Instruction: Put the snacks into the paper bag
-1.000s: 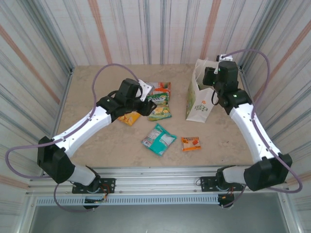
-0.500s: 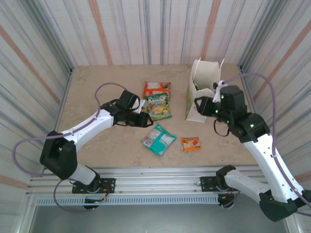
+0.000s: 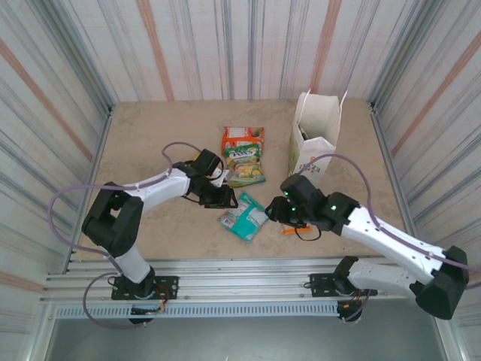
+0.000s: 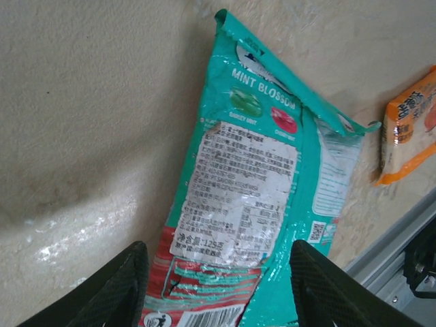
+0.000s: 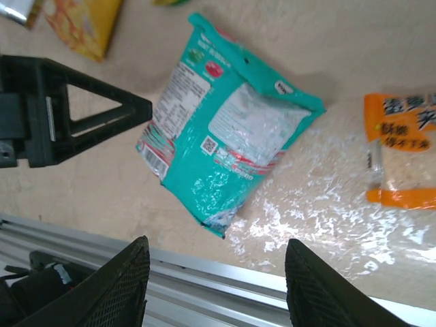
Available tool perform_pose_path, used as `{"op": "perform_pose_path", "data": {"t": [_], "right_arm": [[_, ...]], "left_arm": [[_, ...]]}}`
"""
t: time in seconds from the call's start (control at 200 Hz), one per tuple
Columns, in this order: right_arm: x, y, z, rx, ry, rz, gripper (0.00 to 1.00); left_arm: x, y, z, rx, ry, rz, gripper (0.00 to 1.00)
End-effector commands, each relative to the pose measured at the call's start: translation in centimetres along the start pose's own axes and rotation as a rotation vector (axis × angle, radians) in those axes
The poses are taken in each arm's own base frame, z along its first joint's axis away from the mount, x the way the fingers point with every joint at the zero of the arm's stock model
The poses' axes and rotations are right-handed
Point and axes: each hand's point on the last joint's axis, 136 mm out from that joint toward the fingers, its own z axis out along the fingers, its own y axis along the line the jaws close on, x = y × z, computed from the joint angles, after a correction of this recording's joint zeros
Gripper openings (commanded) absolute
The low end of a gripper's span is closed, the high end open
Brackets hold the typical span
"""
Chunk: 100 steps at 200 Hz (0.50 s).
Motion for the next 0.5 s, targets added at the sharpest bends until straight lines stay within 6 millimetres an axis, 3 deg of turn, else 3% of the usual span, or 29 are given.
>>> {"op": "perform_pose_path", "data": {"t": [0.0, 0.316, 0.496], "right_arm": [[0.9, -0.2, 1.8, -0.004, 0.023, 0.086, 0.55], [2.7, -1.5, 5.8, -0.039, 0.074, 0.157, 0.56], [3.4, -1.9, 7.6, -0.08, 0.122, 0.164, 0.56]], "left_arm": [[0.4, 0.3, 0.8, 0.027, 0.025, 0.008, 0.59], [2.7, -0.1, 2.7, 0.096, 0.107, -0.001, 0.56], [3.9, -1.3, 3.2, 0.169, 0.117, -0.02, 0.56]]}}
